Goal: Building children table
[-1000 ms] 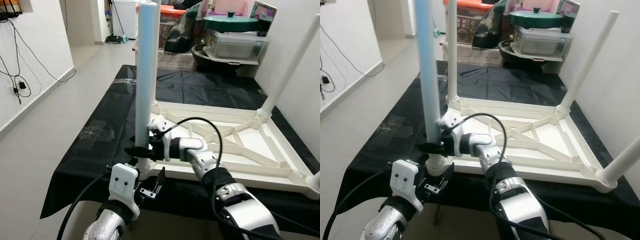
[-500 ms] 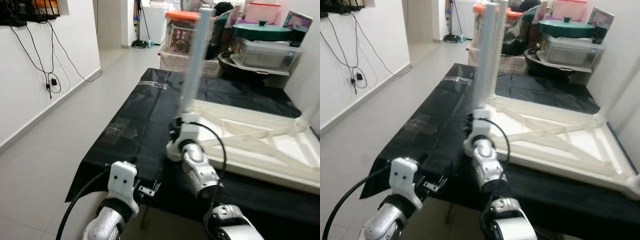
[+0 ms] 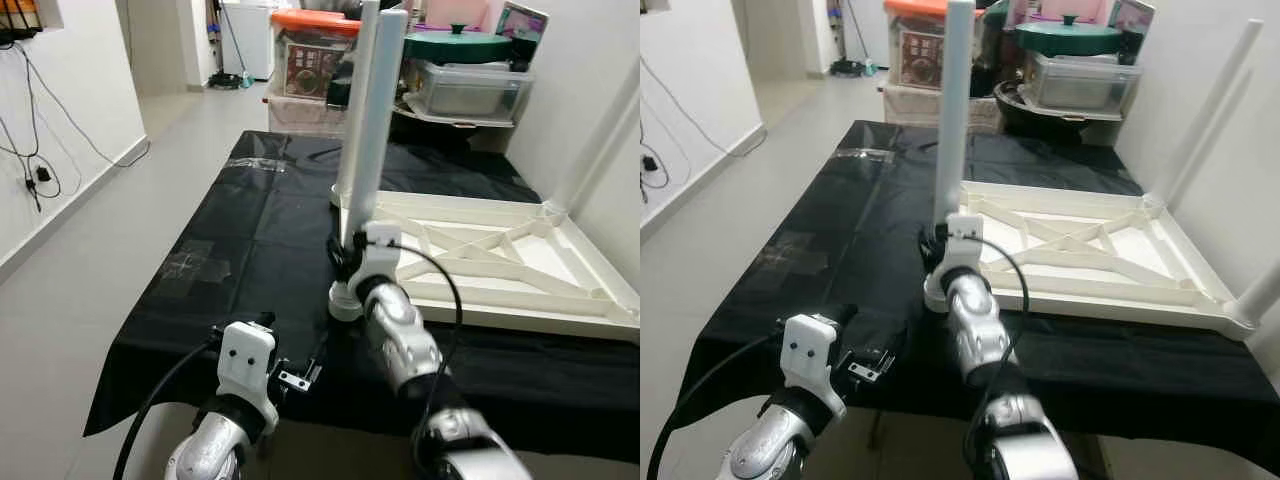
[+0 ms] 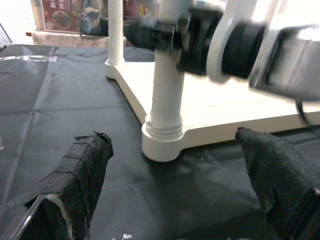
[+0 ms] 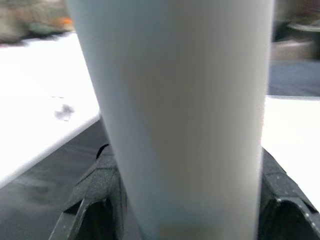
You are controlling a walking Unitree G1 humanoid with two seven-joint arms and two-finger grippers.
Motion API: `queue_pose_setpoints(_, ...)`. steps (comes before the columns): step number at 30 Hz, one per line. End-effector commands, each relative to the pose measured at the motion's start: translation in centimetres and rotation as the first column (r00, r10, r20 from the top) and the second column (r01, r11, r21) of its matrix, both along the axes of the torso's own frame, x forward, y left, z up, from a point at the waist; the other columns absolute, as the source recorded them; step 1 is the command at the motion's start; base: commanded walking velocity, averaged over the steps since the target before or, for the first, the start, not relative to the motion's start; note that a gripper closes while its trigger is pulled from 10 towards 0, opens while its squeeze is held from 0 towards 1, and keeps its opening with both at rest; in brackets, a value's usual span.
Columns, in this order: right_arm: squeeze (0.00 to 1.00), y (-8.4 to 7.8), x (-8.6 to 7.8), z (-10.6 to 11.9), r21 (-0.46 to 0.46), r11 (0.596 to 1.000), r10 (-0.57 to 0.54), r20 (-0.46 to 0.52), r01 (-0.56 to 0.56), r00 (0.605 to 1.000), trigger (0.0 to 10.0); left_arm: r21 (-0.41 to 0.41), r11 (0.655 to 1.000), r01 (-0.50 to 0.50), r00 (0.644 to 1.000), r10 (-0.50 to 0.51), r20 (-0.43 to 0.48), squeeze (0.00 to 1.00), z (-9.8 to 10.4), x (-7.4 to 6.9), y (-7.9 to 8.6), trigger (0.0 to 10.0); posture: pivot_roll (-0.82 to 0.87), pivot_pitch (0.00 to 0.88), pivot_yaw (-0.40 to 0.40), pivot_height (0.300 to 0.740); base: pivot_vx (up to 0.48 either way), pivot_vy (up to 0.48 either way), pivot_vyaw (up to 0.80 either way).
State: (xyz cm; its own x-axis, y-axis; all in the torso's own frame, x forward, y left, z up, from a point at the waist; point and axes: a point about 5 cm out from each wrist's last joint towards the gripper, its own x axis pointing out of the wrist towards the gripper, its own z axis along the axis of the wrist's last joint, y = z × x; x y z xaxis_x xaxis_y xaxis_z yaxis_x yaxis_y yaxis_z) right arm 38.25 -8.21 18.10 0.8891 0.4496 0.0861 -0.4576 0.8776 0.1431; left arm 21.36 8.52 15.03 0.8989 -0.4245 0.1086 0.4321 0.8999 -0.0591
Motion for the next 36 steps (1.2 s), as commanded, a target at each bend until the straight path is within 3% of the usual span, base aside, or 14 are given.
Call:
queue_pose_setpoints(1, 0.00, 1.0, -0.3, -0.5, 0.001, 0.974, 0.227, -0.050, -0.227, 0.973, 10.0, 0.001, 1.000, -0.001, 1.000, 0.001, -0.008, 0.00, -0.2, 0.1, 0.1, 10.0, 0.13, 0.000, -0.092, 0.740, 0.000, 0.000, 0.00)
queue_pose_setpoints(6, 0.00, 0.9, -2.0, -1.9, -0.164, 0.731, 0.644, -0.157, -0.663, 0.749, 10.0, 0.003, 1.000, 0.002, 1.000, -0.002, -0.002, 0.00, -0.1, 0.0, -0.1, 10.0, 0.14, 0.000, -0.099, 0.740, 0.000, 0.000, 0.00)
queue_pose_setpoints(12, 0.00, 3.4, -2.9, -2.7, -0.191, 0.565, 0.773, -0.217, -0.803, 0.596, 10.0, 0.004, 1.000, 0.002, 1.000, -0.002, 0.002, 0.00, 0.1, -0.1, -0.2, 10.0, 0.15, 0.000, -0.111, 0.740, 0.000, 0.000, 0.00)
queue_pose_setpoints(14, 0.00, 3.4, -2.9, -2.7, -0.191, 0.565, 0.773, -0.217, -0.803, 0.596, 10.0, 0.004, 1.000, 0.002, 1.000, -0.002, 0.002, 0.00, 0.1, -0.1, -0.2, 10.0, 0.15, 0.000, -0.111, 0.740, 0.000, 0.000, 0.00)
queue_pose_setpoints(16, 0.00, 4.2, -2.4, -2.7, -0.224, 0.638, 0.710, -0.200, -0.737, 0.676, 0.0, 0.007, 1.000, -0.001, 1.000, 0.001, 0.002, 0.00, 0.0, -0.2, -0.1, 10.0, 0.16, 0.000, -0.111, 0.740, 0.000, 0.000, 0.00)
queue_pose_setpoints(17, 0.00, 4.4, -1.9, -2.7, -0.212, 0.716, 0.637, -0.190, -0.665, 0.747, 0.0, 0.006, 1.000, -0.004, 1.000, 0.004, 0.000, 0.00, 0.0, -0.2, 0.0, 10.0, 0.15, 0.000, -0.109, 0.740, 0.000, 0.000, 0.00)
queue_pose_setpoints(18, 0.00, 4.4, -1.9, -2.7, -0.212, 0.716, 0.637, -0.190, -0.665, 0.747, 0.0, 0.006, 1.000, -0.004, 1.000, 0.004, 0.000, 0.00, 0.0, -0.2, 0.0, 10.0, 0.15, 0.000, -0.109, 0.740, 0.000, 0.000, 0.00)
queue_pose_setpoints(20, 0.00, 3.9, -0.8, -2.6, -0.180, 0.872, 0.429, -0.167, -0.456, 0.888, 0.0, 0.006, 1.000, -0.004, 1.000, 0.004, -0.003, 0.00, -0.2, -0.3, -0.1, 10.0, 0.15, 0.000, -0.105, 0.740, 0.000, 0.000, 0.00)
queue_pose_setpoints(22, 0.00, 3.9, -0.8, -2.6, -0.180, 0.872, 0.429, -0.167, -0.456, 0.888, 0.0, 0.006, 1.000, -0.004, 1.000, 0.004, -0.003, 0.00, -0.2, -0.3, -0.1, 10.0, 0.15, 0.000, -0.105, 0.740, 0.000, 0.000, 0.00)
queue_pose_setpoints(24, 0.00, 2.0, 0.4, -2.3, -0.174, 0.969, 0.157, -0.124, -0.177, 0.980, 0.0, 0.003, 1.000, 0.000, 1.000, 0.000, -0.007, 0.00, -0.3, -0.4, -0.2, 10.0, 0.14, 0.000, -0.092, 0.740, 0.000, 0.000, 0.00)
queue_pose_setpoints(25, 0.00, 2.0, 0.4, -2.3, -0.174, 0.969, 0.157, -0.124, -0.177, 0.980, 0.0, 0.003, 1.000, 0.000, 1.000, 0.000, -0.007, 0.00, -0.3, -0.4, -0.2, 10.0, 0.14, 0.000, -0.092, 0.740, 0.000, 0.000, 0.00)
queue_pose_setpoints(26, 0.00, 0.3, 0.8, -2.1, -0.159, 0.986, -0.055, -0.098, 0.039, 0.994, 0.0, 0.001, 1.000, 0.003, 1.000, -0.003, -0.010, 0.00, -0.4, -0.4, -0.2, 10.0, 0.13, 0.000, -0.091, 0.740, 0.000, 0.000, 0.00)
queue_pose_setpoints(30, 0.00, -3.2, -0.6, -2.4, -0.126, 0.845, -0.528, -0.040, 0.520, 0.848, 0.0, 0.001, 1.000, 0.010, 1.000, -0.010, -0.013, 0.00, -0.6, -0.3, -0.3, 10.0, 0.13, 0.000, -0.087, 0.740, 0.000, 0.000, 0.00)
queue_pose_setpoints(36, 0.00, -1.4, -3.1, -3.6, -0.096, 0.795, -0.606, -0.094, 0.599, 0.790, 0.0, 0.000, 1.000, 0.015, 1.000, -0.015, -0.012, 0.00, -0.5, -0.2, -0.6, 10.0, 0.13, 0.000, -0.088, 0.740, 0.000, 0.000, 0.00)
